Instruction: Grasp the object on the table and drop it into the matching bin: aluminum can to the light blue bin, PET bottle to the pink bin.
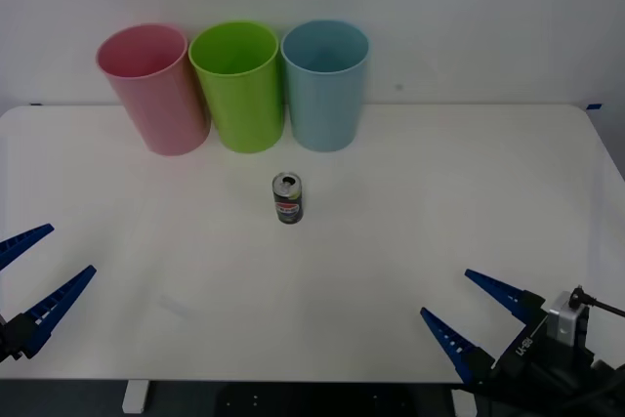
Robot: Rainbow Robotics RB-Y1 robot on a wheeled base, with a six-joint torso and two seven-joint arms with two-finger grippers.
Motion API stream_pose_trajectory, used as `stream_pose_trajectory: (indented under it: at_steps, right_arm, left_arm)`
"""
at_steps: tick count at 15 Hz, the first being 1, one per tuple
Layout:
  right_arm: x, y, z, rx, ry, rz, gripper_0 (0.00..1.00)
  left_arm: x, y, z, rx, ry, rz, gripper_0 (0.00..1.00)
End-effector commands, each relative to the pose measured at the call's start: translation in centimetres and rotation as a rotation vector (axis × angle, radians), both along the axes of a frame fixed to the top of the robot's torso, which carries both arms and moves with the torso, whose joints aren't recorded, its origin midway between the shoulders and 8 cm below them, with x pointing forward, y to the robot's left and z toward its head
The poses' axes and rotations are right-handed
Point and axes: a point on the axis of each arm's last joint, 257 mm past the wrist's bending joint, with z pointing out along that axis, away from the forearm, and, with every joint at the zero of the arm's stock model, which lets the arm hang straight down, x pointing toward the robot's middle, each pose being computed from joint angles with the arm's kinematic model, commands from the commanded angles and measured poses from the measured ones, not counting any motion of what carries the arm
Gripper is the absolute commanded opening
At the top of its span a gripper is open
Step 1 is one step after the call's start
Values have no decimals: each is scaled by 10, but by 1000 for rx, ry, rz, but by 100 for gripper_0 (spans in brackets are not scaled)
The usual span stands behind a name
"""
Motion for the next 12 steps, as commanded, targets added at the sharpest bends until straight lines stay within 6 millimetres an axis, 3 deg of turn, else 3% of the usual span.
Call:
stream_pose_trajectory:
  at_steps: [1, 8, 12]
  right_arm:
    - [10, 12, -7, -31, -1, -17, 100]
    - [33, 50, -16, -39, 12, -56, 100]
    - [50, 72, -11, -32, 2, -87, 100]
  left_arm:
    - [0, 0, 0, 0, 0, 0, 100]
    - [0, 0, 0, 0, 0, 0, 100]
    - [0, 0, 0, 0, 0, 0, 100]
